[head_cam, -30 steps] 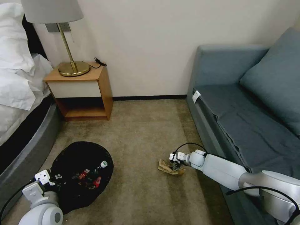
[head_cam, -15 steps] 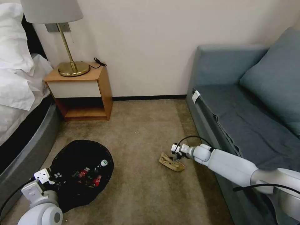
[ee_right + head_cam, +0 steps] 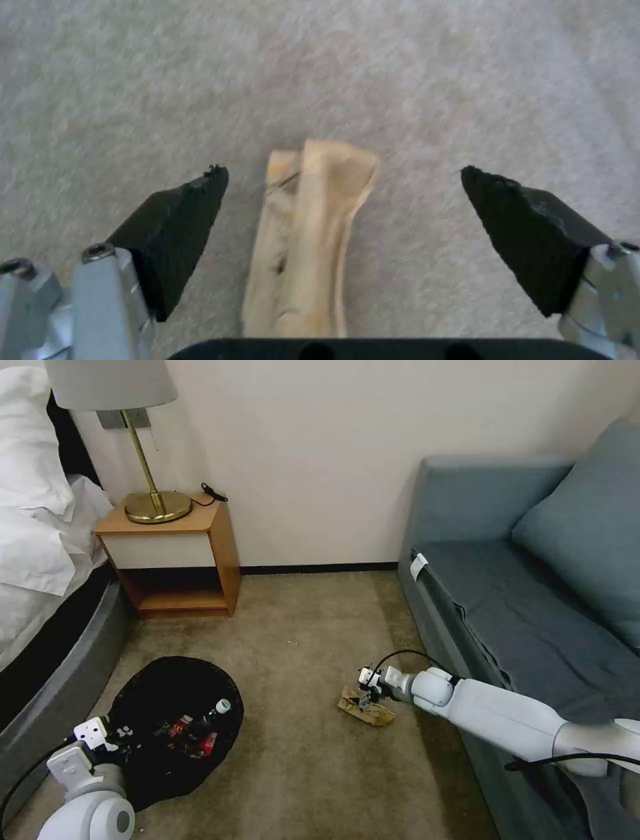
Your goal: Pick up the trash bin, then pick up the garbage on the floor and place it into the trash bin.
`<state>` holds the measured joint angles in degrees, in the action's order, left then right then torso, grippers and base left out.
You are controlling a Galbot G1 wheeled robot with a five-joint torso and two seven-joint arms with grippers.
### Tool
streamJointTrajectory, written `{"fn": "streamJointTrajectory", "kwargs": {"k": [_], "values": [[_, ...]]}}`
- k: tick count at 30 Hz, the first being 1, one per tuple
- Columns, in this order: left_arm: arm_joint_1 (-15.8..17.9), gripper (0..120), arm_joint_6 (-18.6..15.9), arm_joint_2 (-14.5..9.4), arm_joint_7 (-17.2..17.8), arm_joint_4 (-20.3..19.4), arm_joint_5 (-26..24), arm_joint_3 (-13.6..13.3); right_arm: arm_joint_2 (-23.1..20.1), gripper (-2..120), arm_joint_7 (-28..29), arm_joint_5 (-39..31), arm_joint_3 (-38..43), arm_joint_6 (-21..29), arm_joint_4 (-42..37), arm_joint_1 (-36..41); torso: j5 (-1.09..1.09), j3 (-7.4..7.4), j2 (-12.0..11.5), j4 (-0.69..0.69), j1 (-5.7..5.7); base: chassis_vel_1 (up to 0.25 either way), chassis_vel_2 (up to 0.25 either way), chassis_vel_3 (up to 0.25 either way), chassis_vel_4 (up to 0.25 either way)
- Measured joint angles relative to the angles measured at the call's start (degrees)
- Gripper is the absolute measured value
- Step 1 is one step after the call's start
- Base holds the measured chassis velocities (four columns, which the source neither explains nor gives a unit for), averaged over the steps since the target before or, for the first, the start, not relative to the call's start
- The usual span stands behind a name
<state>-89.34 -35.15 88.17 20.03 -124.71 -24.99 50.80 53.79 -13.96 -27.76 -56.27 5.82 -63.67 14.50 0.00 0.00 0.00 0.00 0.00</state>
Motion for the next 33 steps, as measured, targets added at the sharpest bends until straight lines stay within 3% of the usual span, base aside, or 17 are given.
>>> {"fn": "streamJointTrajectory", "kwargs": {"k": [16, 19, 22, 24, 26, 29, 33], "values": [[-0.05, 2, 0.09, 0.04, 0.02, 0.63, 0.11, 0.22, 2.87, 82, 0.63, 0.88, -1.96, -0.94, 6.67, 1.96, 0.00, 0.00, 0.00, 0.00, 0.00, 0.000, 0.000, 0.000, 0.000], [-0.19, 2, 0.17, 0.11, 0.03, 0.64, 0.22, 0.22, 3.53, 66, 0.80, 1.53, -2.03, -1.93, 8.60, 2.66, 0.00, 0.00, 0.00, 0.01, 0.00, 0.000, 0.000, 0.000, 0.000], [-0.25, 2, 0.28, 0.13, 0.03, 0.67, 0.27, 0.22, 3.69, 59, 0.79, 1.78, -2.04, -2.43, 9.19, 2.79, 0.00, 0.00, 0.00, 0.00, 0.00, 0.000, 0.000, 0.000, 0.000], [-0.32, 2, 0.40, 0.16, 0.02, 0.72, 0.36, 0.23, 3.71, 48, 0.75, 1.81, -2.03, -2.99, 9.33, 2.94, 0.00, 0.00, 0.00, 0.00, 0.00, 0.000, 0.000, 0.000, 0.000], [-0.34, 2, 0.46, 0.18, 0.02, 0.74, 0.42, 0.23, 3.68, 45, 0.72, 1.81, -2.02, -3.20, 9.34, 2.96, 0.00, 0.00, 0.00, 0.00, 0.00, 0.000, 0.000, 0.000, 0.000], [-0.38, 2, 0.62, 0.22, 0.02, 0.75, 0.52, 0.23, 3.55, 29, 0.89, 1.80, -2.01, -3.92, 9.21, 3.09, 0.00, 0.00, 0.00, 0.00, 0.00, 0.000, 0.000, 0.000, 0.000], [-0.43, 2, 0.65, 0.22, 0.01, 0.72, 0.55, 0.23, 3.26, 16, 0.83, 1.78, -2.07, -4.63, 8.98, 3.10, 0.00, 0.00, 0.00, 0.00, 0.00, 0.000, 0.000, 0.000, 0.000]]}}
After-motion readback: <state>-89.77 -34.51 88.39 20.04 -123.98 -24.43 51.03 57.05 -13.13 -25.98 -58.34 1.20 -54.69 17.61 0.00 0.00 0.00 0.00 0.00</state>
